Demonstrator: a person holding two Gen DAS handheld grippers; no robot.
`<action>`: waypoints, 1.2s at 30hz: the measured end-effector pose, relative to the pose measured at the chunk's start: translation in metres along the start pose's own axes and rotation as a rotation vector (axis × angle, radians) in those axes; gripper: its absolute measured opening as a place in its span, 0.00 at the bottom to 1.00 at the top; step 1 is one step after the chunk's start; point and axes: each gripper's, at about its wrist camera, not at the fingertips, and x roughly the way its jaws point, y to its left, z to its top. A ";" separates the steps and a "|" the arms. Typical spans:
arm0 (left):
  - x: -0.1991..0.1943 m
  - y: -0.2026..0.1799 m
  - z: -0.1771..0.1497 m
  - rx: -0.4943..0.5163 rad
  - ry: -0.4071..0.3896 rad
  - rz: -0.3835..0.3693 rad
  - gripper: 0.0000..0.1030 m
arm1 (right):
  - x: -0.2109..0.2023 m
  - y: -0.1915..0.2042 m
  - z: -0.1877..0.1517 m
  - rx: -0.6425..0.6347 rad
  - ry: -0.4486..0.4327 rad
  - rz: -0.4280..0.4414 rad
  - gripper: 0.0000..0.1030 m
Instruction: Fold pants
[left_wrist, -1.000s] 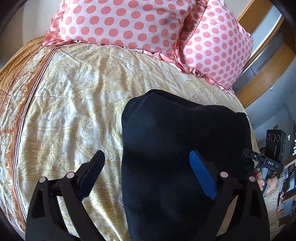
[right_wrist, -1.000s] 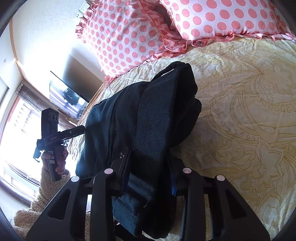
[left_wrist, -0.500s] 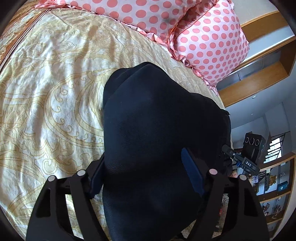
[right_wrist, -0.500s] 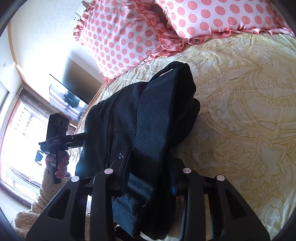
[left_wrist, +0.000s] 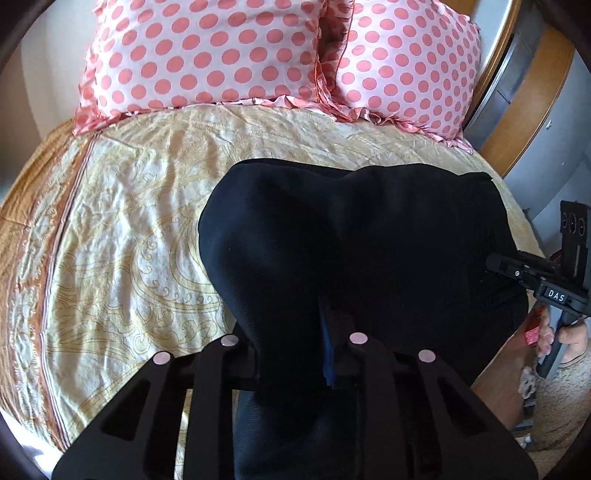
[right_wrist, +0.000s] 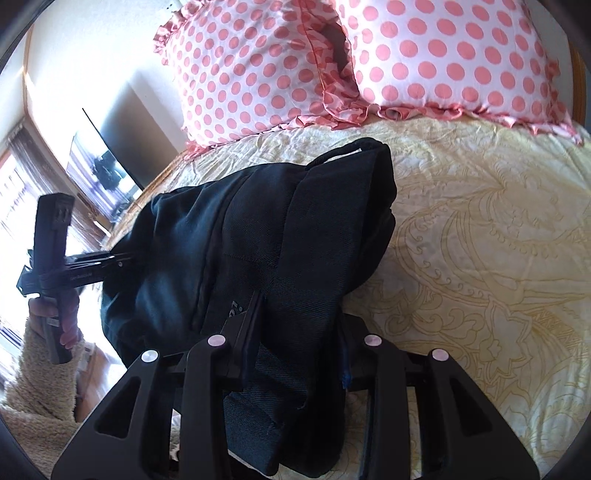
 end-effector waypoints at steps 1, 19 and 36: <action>-0.001 -0.004 0.000 0.014 -0.008 0.021 0.21 | -0.001 0.002 0.000 -0.013 -0.004 -0.011 0.34; -0.020 -0.029 0.016 0.046 -0.085 0.078 0.16 | -0.014 0.019 0.012 -0.064 -0.050 0.010 0.31; -0.019 -0.037 0.079 0.051 -0.219 0.032 0.15 | -0.005 -0.033 0.075 0.114 -0.118 0.123 0.30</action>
